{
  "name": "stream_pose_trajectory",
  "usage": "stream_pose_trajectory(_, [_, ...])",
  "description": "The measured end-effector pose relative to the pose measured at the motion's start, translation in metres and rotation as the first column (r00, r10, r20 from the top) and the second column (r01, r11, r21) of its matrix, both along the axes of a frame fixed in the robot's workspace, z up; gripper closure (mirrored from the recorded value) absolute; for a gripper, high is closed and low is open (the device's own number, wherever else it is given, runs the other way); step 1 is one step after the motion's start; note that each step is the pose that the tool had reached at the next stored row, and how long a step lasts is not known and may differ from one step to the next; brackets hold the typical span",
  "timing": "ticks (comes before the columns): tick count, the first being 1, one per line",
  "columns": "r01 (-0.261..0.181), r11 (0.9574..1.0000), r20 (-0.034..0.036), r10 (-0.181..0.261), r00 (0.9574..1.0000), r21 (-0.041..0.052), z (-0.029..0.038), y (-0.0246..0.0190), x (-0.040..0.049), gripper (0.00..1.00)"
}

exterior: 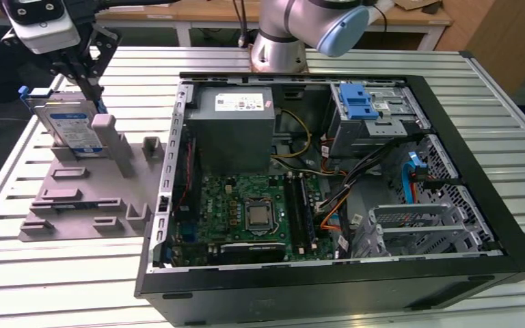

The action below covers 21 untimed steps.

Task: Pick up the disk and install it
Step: 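Reach for the disk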

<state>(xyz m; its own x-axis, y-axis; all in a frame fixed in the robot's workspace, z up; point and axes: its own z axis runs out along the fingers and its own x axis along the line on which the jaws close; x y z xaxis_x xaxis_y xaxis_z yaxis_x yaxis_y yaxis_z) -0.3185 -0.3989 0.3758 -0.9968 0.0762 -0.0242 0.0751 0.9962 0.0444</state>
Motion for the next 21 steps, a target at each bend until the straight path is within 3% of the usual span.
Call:
stream_pose_trajectory(7, [0.0, 1.0, 0.0, 0.0, 1.0, 0.0, -0.0005, 0.0, -0.0066, 0.89])
stream_pose_trajectory(9, [0.0, 1.0, 0.0001, 0.0, 1.0, 0.0001, -0.0006, 0.0032, -0.0068, 0.89])
stream_pose_trajectory(11, [0.0, 1.0, -0.0001, 0.0, 1.0, 0.0, -0.0005, 0.0108, -0.0068, 0.89])
stream_pose_trajectory(21, [0.0, 1.0, 0.0, 0.0, 1.0, 0.0, -0.0006, 0.0126, -0.0068, 0.89])
